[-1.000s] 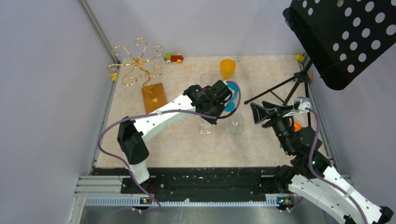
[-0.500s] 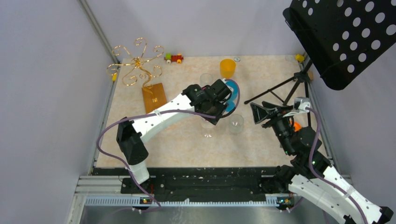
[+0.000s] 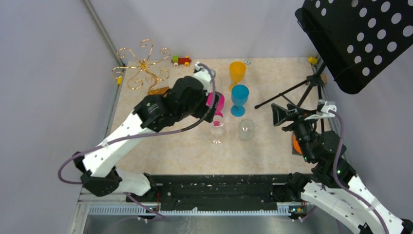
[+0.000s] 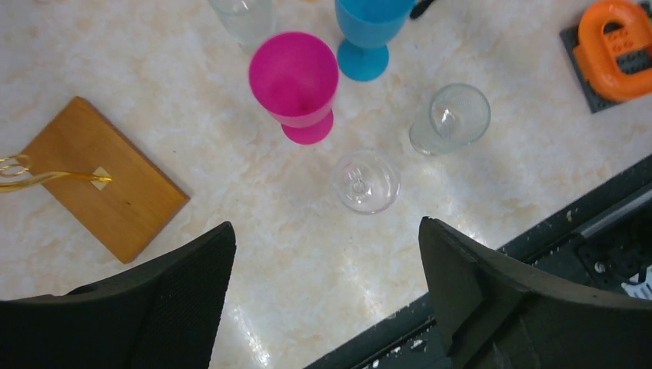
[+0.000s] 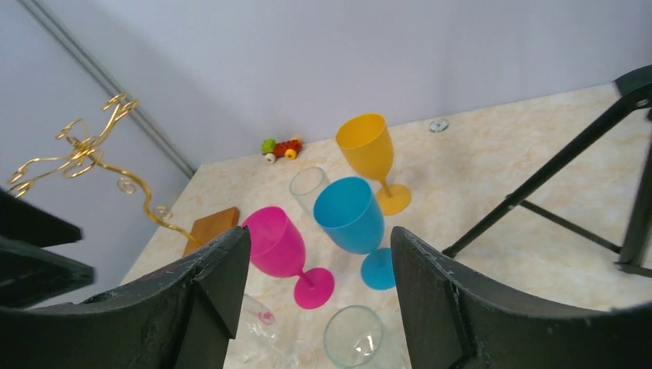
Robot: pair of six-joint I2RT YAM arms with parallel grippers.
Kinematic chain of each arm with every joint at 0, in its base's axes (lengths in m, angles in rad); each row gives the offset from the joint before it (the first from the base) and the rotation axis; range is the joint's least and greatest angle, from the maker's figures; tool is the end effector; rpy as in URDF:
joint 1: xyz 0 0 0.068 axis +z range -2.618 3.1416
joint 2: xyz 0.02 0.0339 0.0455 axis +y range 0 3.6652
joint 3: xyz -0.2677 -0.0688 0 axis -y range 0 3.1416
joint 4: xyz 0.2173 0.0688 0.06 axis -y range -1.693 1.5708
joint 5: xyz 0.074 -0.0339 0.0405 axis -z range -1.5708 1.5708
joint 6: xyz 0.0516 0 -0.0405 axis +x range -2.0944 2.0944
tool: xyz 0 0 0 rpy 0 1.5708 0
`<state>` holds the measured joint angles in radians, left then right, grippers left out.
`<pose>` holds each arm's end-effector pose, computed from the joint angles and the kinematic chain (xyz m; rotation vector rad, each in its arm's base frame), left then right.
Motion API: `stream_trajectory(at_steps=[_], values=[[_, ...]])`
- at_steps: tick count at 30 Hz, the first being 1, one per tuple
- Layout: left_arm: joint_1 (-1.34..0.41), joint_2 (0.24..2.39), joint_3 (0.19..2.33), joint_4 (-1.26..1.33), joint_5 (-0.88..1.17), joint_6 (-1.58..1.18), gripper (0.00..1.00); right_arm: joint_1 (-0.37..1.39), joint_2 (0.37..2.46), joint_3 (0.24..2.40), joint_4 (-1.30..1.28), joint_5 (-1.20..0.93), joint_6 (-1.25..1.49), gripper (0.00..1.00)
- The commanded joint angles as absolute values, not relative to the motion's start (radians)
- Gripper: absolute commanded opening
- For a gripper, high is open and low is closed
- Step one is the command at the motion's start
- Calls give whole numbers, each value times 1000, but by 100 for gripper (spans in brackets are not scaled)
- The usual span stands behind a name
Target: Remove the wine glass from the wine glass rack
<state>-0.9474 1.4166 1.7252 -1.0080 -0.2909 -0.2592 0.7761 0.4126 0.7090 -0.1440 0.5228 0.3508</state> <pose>0.1651 -0.2042 0.4217 0.6146 2.1698 -0.3229 0.0769 0.0393 0.3597 0.1308 1.4565 0.5532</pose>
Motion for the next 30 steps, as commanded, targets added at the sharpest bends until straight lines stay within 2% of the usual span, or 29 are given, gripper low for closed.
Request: stream_trajectory(at_steps=[1, 9, 15, 18, 30], values=[[-946, 1256, 1646, -873, -425, -262, 92, 782, 393, 801, -239, 646, 257, 69], [-946, 854, 1361, -619, -573, -232, 93, 781, 282, 871, -297, 833, 71, 69], [-946, 635, 1240, -576, -798, -248, 93, 782, 177, 903, -266, 921, -66, 69], [-946, 579, 1215, -593, -887, -267, 93, 781, 144, 917, -254, 943, -100, 68], [-946, 524, 1200, -640, -988, -279, 93, 782, 127, 941, -251, 972, -130, 68]])
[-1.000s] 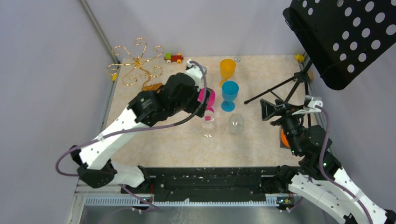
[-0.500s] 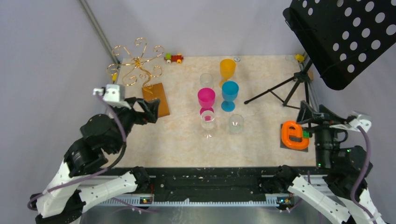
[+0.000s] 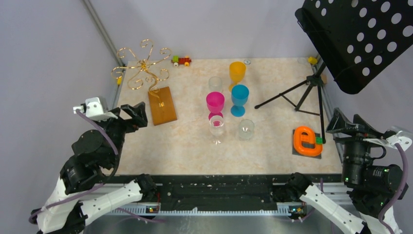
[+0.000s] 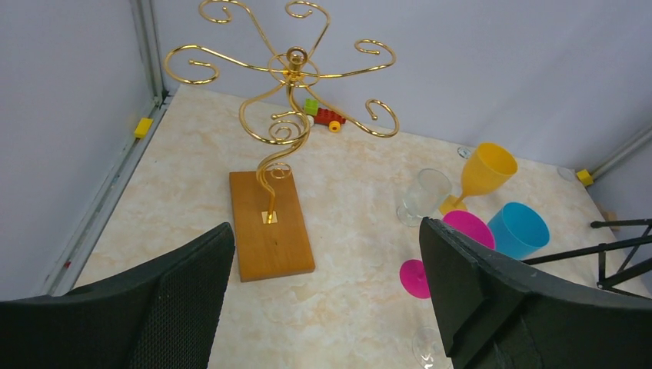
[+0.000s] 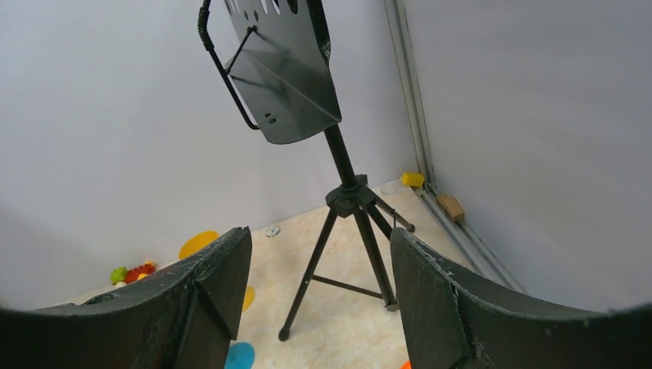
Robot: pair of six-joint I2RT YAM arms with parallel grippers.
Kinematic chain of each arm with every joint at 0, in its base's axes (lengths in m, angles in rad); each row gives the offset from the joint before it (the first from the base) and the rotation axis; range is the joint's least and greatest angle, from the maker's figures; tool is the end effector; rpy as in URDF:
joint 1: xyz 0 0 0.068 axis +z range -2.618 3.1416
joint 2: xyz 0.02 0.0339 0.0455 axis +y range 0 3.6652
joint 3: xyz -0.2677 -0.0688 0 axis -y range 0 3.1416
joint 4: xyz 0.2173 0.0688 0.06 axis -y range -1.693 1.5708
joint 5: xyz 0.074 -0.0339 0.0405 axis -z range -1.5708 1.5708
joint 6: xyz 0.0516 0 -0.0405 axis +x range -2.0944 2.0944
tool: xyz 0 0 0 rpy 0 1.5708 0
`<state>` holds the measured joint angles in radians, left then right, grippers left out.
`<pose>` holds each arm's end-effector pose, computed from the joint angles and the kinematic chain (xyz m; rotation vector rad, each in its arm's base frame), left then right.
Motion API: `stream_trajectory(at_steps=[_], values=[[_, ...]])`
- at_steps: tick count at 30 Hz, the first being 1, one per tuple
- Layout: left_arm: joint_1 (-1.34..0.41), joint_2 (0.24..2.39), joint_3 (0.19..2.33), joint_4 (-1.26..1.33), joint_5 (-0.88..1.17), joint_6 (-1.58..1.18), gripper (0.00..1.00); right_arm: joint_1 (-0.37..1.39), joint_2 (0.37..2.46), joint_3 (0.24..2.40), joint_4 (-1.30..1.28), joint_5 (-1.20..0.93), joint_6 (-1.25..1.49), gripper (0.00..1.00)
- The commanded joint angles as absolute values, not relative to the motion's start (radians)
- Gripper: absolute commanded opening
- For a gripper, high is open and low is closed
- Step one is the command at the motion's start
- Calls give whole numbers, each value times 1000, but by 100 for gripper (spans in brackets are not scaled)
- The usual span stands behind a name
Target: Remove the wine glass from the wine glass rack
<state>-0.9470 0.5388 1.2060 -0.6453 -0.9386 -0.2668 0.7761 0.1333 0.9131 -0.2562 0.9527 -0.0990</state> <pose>0.0503 0.0014 0.4347 -0.2151 1.5476 -0.2309 -0.0012 -0.0601 0.3965 0.3674 1.2233 0.0843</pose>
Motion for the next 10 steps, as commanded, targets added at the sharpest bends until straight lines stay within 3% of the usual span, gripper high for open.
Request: stream_trajectory(at_steps=[1, 10], values=[[-946, 523, 1201, -641, -991, -279, 93, 781, 125, 941, -249, 974, -130, 68], [-946, 518, 1200, -641, -1009, -275, 93, 781, 125, 926, -239, 977, -127, 68]])
